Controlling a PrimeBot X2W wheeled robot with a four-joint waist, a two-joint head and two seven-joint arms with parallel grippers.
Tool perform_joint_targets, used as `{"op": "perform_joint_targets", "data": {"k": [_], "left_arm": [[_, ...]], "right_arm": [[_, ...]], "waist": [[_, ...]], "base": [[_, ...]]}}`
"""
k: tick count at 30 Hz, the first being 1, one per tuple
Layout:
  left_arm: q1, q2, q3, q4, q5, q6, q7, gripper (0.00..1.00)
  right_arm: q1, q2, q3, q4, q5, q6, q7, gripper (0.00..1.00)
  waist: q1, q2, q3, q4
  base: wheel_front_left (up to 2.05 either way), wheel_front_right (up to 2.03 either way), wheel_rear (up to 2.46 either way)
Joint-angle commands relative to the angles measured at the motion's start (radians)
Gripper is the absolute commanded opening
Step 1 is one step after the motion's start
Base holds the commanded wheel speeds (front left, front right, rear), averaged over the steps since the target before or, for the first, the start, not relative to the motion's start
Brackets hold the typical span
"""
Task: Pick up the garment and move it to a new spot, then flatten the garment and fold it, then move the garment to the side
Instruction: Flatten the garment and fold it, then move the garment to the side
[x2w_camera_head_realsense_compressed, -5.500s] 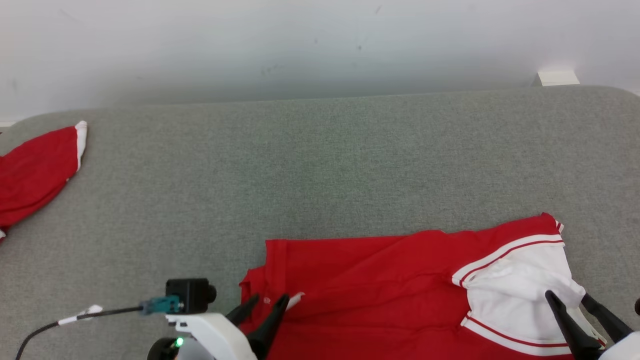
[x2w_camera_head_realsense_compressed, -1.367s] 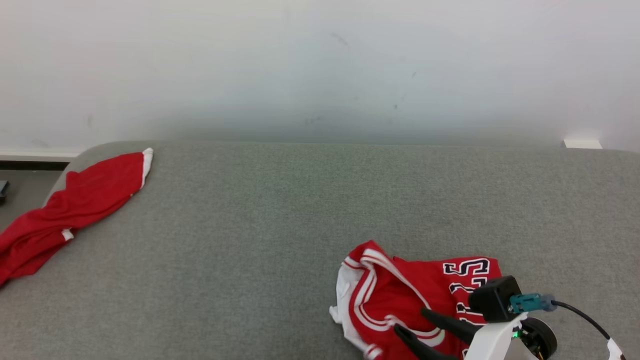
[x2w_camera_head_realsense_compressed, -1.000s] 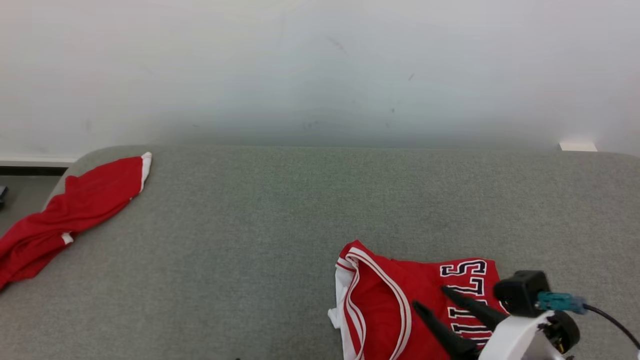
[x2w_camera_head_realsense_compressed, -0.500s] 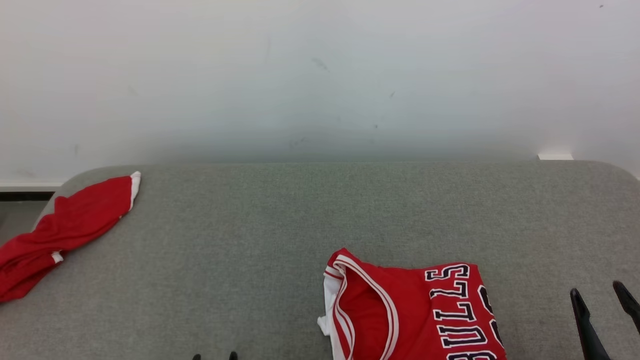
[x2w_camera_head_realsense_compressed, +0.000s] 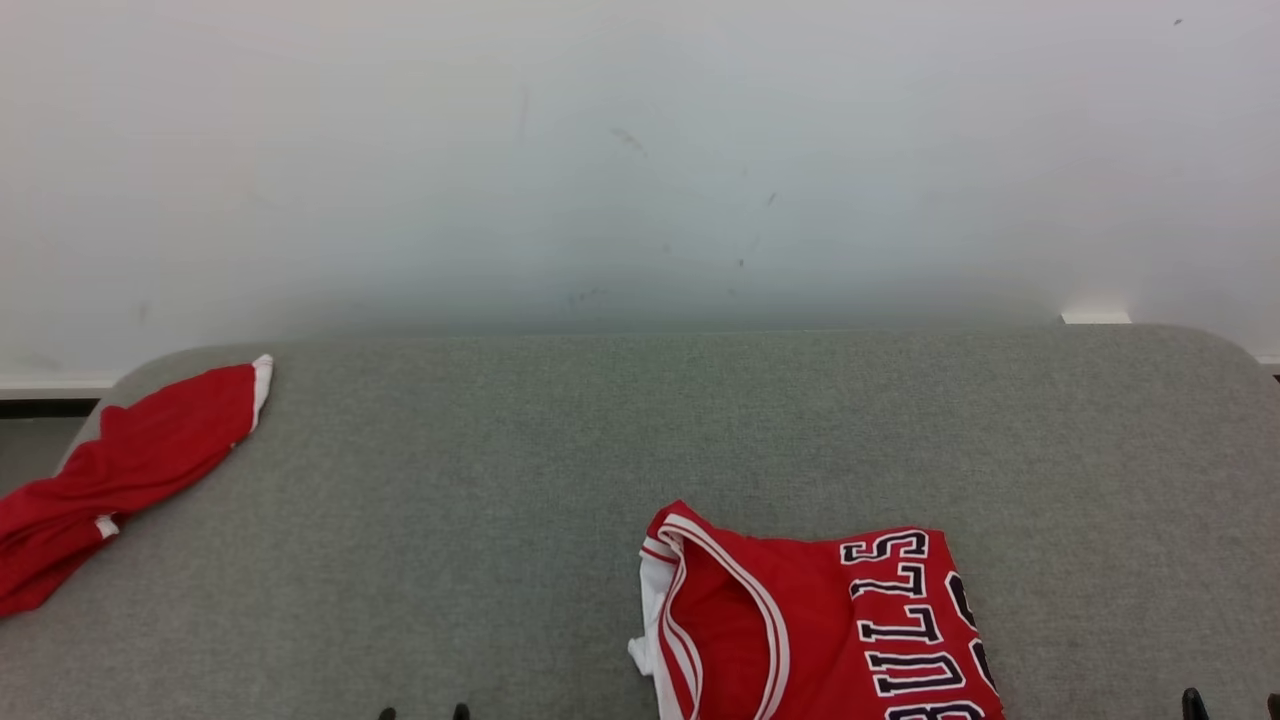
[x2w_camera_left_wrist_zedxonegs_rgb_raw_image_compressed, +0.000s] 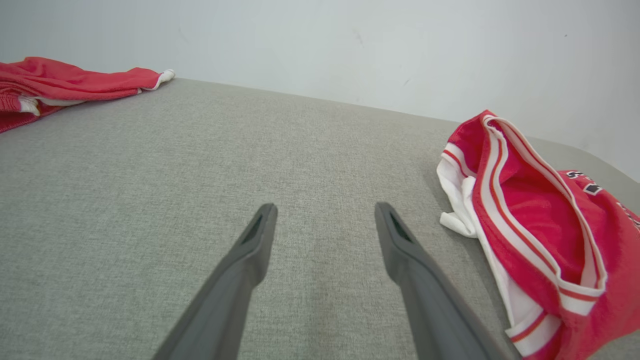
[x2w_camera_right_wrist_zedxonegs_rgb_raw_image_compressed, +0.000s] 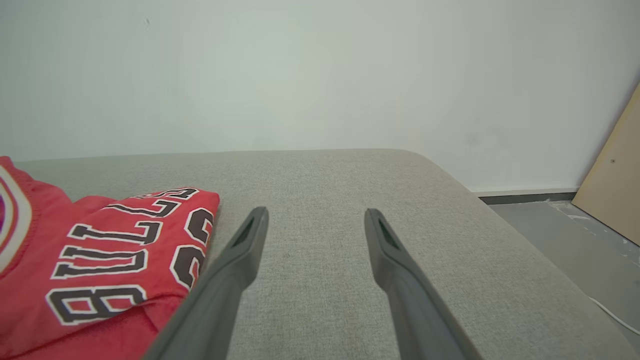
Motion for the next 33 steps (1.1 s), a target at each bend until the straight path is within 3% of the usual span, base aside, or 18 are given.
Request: {"op": "perform_joint_targets", "data": {"k": [1,19,24,27,31,33], "left_arm": [[0.011,0.004,0.002,-0.001,0.006,-0.001,-0.001,1.0],[0.015,0.003,0.001,0.007,0.025,-0.004,-0.001,1.0],[0.012,0.003,0.004,0.001,0.032,-0.007,-0.001,1.0],[0.0,0.004,0.002,0.005,0.043,-0.015,-0.001,1.0],[-0.021,0.004,-0.004,0.012,0.054,-0.028,-0.001,1.0],[-0.028,0.004,-0.008,0.019,0.059,-0.032,-0.001,1.0]], "right_arm": [[-0.003,0.004,-0.005,-0.007,0.002,0.0,-0.003,1.0],[0.001,0.008,0.025,-0.026,-0.005,0.0,-0.003,1.0],[-0.045,-0.02,0.094,0.005,0.096,0.0,-0.002,1.0],[-0.11,-0.062,0.187,0.024,0.291,0.0,0.129,1.0],[-0.201,-0.121,0.238,0.029,0.559,0.0,0.42,1.0],[-0.245,-0.149,0.244,0.054,0.629,0.0,0.549,1.0]], "waist": [[0.0001,0.0,-0.001,0.0],[0.0001,0.0,-0.013,0.023],[0.0001,0.0,0.0,0.028],[0.0001,0.0,0.014,0.038],[0.0001,0.0,0.039,0.07],[0.0001,0.0,0.052,0.093]], "base": [[0.0,0.0,0.0],[0.0,0.0,0.0],[0.0,0.0,0.0],[0.0,0.0,0.0],[0.0,0.0,0.0],[0.0,0.0,0.0]]}}
